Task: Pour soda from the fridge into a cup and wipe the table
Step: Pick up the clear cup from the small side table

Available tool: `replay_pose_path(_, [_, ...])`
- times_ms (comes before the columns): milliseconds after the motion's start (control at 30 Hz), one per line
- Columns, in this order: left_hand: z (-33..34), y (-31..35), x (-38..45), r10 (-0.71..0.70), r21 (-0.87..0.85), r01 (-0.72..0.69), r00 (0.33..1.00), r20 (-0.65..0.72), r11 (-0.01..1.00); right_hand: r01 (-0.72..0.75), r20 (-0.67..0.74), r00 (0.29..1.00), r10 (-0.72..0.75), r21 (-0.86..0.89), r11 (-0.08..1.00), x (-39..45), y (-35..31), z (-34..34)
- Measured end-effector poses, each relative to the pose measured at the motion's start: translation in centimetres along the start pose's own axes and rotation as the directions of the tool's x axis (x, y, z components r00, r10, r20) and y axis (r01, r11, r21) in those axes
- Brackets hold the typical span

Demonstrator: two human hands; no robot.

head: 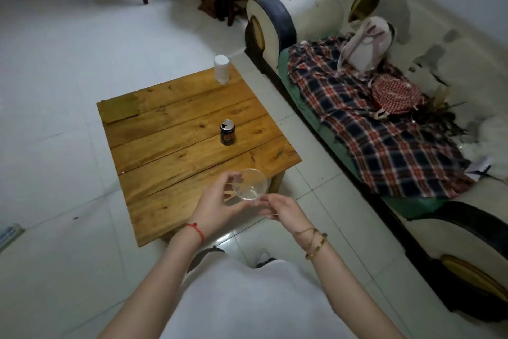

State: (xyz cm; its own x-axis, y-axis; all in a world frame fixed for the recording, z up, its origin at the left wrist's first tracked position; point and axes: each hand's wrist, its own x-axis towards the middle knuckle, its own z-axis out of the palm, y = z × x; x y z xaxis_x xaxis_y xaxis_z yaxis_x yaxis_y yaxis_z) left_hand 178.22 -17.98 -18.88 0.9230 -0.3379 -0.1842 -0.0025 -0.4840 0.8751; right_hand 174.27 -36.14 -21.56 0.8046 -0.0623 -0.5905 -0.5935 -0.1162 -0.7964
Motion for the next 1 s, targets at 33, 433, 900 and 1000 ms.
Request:
replay_pose_path(33, [0.7,0.3,0.3,-0.01,0.003,0.01,0.999,-0.031,1.0,-0.002,0.024,1.0,0.003,-0.021,1.0,0.6,-0.2,-1.0])
replay_pose_path(433, [2.1,1.5,3.5,-0.165,-0.053,0.157,0.954,-0.249,0.986,0.019,0.258,0.966,0.025,-0.166,0.986,7.5,-3.5,-3.7])
replay_pose_path(900, [-3.4,-1.8,11.7,-0.251,-0.118,0.223,0.887,-0.387,0.968,0.092,0.345,0.938,0.016,-0.296,0.951,18.5,-9.4,-0.7])
replay_pose_path(1000, [-5.0,-2.8,13.4,-0.268,-0.12,0.24,0.878,-0.397,0.963,0.101,0.317,0.948,0.004,-0.314,0.944,20.9,-10.4,-0.3])
